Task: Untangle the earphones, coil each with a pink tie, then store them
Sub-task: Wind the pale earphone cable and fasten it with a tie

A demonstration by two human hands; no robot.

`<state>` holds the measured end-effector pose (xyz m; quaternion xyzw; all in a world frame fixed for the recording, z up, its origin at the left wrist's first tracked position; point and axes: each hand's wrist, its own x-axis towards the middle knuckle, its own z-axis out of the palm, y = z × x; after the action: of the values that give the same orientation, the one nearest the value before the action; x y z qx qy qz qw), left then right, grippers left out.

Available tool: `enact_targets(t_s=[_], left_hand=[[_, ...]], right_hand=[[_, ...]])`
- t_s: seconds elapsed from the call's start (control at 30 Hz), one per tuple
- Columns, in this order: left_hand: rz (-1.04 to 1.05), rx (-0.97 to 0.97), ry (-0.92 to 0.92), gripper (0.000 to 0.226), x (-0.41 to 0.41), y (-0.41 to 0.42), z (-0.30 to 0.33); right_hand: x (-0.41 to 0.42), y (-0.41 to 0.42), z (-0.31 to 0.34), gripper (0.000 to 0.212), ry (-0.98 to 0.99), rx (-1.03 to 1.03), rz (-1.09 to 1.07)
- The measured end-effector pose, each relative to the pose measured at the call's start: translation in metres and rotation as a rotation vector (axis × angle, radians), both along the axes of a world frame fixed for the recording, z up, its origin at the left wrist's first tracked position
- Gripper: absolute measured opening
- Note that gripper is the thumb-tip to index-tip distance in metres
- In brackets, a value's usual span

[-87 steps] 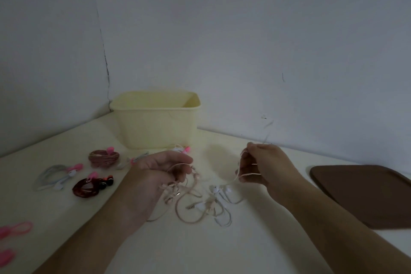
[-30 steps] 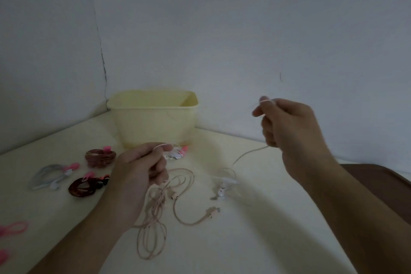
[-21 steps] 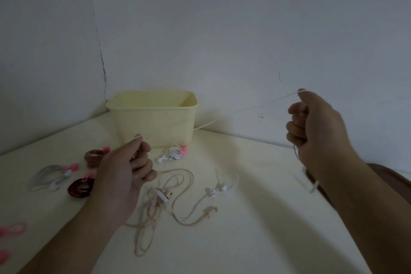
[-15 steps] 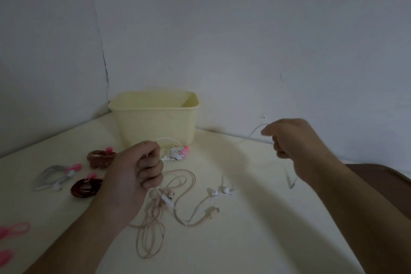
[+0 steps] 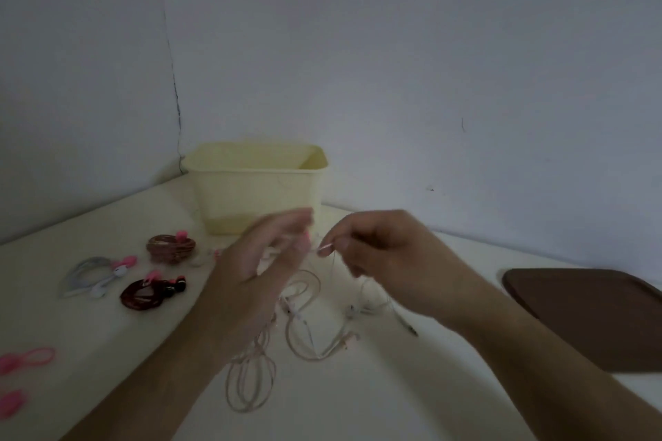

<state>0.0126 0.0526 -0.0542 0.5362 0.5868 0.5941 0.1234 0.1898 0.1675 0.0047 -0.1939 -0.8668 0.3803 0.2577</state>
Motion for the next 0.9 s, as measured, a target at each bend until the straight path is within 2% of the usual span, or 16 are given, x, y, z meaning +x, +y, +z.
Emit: enact_targets(t_s=[0.07, 0.1, 0.27, 0.4, 0.5, 0.6, 0.7, 0.8, 0.9], left_hand=[[-0.151, -0.096, -0.003, 0.024, 0.008, 0.001, -0.001], [-0.151, -0.109, -0.001, 0.025, 0.010, 0.002, -0.002], [0.120, 0.080, -0.332, 0.038, -0.010, 0.009, 0.001], [0.291, 0.135, -0.471, 0.035, -0.027, 0.013, -0.002], [0.401, 0.096, -0.427, 0.034, -0.030, 0.019, -0.007], [0.475, 0.068, -0.420, 0.033, -0.033, 0.018, -0.007], [0.469, -0.025, -0.271, 0.024, -0.028, 0.011, -0.003], [0.436, 0.061, -0.080, 0.045, -0.023, 0.004, 0.005], [0.267, 0.137, 0.026, 0.057, -0.027, 0.003, 0.008]], right_hand=[[-0.005, -0.007, -0.006, 0.024, -0.078, 0.076, 0.036], [-0.006, -0.007, -0.007, 0.022, -0.093, 0.094, 0.021], [0.003, 0.007, 0.001, 0.010, -0.031, 0.029, -0.134], [0.015, 0.023, 0.009, 0.020, 0.074, -0.106, -0.224], [0.023, 0.028, 0.019, 0.016, 0.128, -0.108, -0.255], [0.028, 0.030, 0.025, 0.018, 0.165, 0.025, -0.305], [0.014, 0.024, 0.026, 0.024, 0.098, 0.178, -0.274], [-0.012, 0.012, 0.020, 0.032, 0.014, 0.338, -0.162], [-0.042, 0.006, 0.010, 0.031, 0.041, 0.414, -0.066]])
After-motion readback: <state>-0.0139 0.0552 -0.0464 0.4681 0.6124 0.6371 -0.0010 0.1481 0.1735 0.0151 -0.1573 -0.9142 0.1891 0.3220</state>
